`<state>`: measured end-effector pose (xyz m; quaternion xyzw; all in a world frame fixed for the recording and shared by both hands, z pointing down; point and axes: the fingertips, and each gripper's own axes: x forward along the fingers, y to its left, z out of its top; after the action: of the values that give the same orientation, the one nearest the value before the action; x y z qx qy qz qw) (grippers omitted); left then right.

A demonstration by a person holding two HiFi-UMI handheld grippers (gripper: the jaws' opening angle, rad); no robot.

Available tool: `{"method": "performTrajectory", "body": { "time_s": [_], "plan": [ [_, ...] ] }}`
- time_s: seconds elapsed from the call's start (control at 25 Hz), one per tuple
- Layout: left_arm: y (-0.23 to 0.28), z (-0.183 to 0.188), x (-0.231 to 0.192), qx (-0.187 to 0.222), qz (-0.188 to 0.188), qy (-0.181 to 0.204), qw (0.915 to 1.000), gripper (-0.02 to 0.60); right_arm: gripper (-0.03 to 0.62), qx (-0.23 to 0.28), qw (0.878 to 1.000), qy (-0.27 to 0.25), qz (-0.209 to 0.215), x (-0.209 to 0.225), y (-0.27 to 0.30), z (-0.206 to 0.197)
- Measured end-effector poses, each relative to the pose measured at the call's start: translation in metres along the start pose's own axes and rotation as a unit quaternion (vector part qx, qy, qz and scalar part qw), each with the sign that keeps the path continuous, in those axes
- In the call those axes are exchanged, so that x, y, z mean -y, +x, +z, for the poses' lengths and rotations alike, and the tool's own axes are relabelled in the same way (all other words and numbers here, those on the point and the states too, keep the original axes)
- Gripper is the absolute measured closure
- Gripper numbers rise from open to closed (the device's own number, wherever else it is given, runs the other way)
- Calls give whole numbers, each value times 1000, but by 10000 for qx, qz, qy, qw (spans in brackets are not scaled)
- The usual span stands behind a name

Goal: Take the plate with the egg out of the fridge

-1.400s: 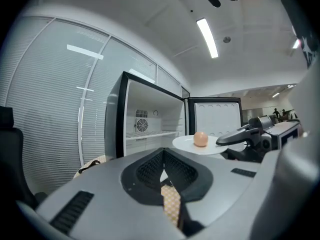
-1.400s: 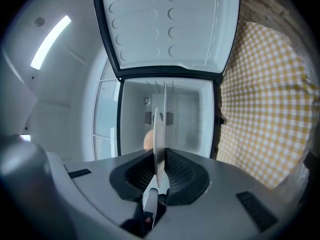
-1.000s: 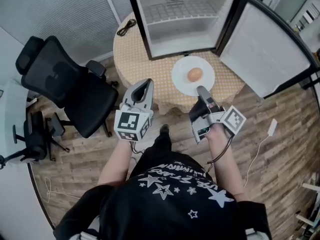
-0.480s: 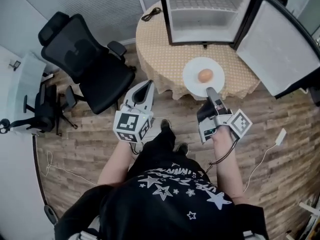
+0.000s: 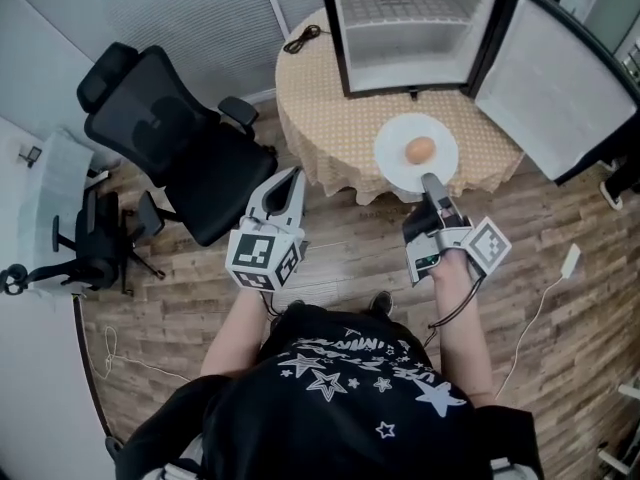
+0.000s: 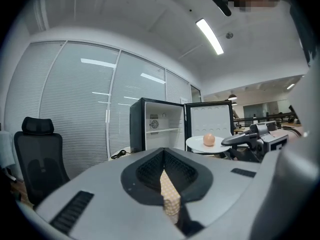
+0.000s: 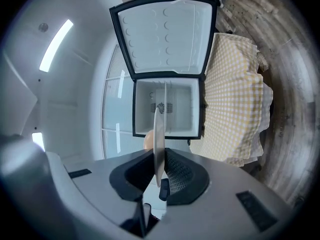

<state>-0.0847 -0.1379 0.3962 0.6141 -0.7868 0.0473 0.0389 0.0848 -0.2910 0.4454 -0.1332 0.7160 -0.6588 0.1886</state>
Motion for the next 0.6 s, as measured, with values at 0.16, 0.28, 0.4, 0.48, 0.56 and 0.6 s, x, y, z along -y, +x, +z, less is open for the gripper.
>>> {"method": "performTrajectory", "body": {
  "time_s": [0.16, 0.28, 0.4, 0.48, 0.56, 0.6],
  "plan": [
    [-5, 1, -24, 28, -268, 36, 9996, 574, 536, 318, 9995, -6, -11, -8, 4, -18],
    [-12, 4, -46, 87, -431, 100, 9990, 574, 536, 545, 9985, -28, -52, -9, 7, -36],
    [-21, 4, -63, 162, -604, 97, 9980, 574, 536, 738, 9972, -106, -115, -12, 9, -56],
    [-29, 2, -73, 192, -735, 108, 9971, 574, 536, 865, 9961, -122, -126, -15, 9, -71],
    [-40, -3, -84, 214, -883, 95, 9958, 574, 536, 971, 9950, -185, -124, -17, 8, -90],
    [-45, -6, -89, 224, -965, 77, 9951, 574, 536, 1014, 9945, -241, -126, -18, 7, -99]
  ]
}}
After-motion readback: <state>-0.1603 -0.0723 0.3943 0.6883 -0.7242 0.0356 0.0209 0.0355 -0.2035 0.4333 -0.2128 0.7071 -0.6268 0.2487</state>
